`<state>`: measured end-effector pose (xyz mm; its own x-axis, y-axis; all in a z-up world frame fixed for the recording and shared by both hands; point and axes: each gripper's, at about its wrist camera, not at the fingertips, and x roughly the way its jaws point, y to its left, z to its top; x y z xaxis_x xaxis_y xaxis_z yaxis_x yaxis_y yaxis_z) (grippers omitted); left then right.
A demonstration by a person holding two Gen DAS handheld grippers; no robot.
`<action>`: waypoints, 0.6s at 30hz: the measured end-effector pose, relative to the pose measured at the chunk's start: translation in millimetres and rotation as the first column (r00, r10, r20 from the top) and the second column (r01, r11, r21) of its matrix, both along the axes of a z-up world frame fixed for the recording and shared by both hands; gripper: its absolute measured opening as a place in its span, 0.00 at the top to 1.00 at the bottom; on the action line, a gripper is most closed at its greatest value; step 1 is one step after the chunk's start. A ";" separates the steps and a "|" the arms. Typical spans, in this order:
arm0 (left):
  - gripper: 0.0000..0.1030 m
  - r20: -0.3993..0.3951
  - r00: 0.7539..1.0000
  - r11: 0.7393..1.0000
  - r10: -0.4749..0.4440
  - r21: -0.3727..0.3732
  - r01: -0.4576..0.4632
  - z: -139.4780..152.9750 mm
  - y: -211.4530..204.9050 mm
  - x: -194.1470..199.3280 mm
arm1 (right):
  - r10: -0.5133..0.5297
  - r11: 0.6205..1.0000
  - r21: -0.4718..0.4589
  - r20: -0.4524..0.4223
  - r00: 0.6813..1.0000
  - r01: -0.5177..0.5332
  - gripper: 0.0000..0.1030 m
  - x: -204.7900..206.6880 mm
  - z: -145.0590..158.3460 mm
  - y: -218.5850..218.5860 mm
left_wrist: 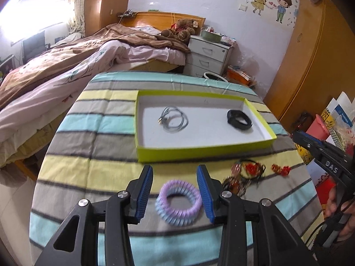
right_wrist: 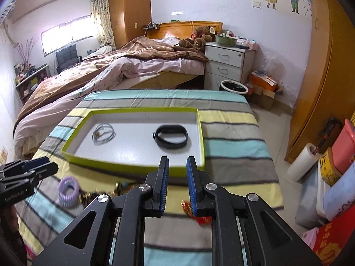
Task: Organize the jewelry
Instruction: 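Close the right tool on the red beaded bracelet and lift it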
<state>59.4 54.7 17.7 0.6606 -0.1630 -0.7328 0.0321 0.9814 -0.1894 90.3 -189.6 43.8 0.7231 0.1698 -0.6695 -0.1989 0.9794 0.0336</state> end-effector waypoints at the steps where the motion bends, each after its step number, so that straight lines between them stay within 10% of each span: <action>1: 0.60 -0.003 1.000 1.000 0.004 -0.010 -0.004 -1.7 2.5 -3.9 | 0.002 1.000 0.013 -0.010 1.000 -0.002 0.83 -3.3 -2.4 -5.5; 18: 0.60 -0.093 0.995 0.998 0.035 -0.046 -0.040 -34.0 21.0 -24.8 | 0.048 0.995 0.092 -0.160 0.986 -0.034 0.66 -11.2 -59.9 -59.3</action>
<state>34.6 75.7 -16.3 0.5971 -0.1759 -0.7826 -0.0243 0.9712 -0.2369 79.1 -248.9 -16.1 0.5978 0.2608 -0.7580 -0.2235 0.9623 0.1548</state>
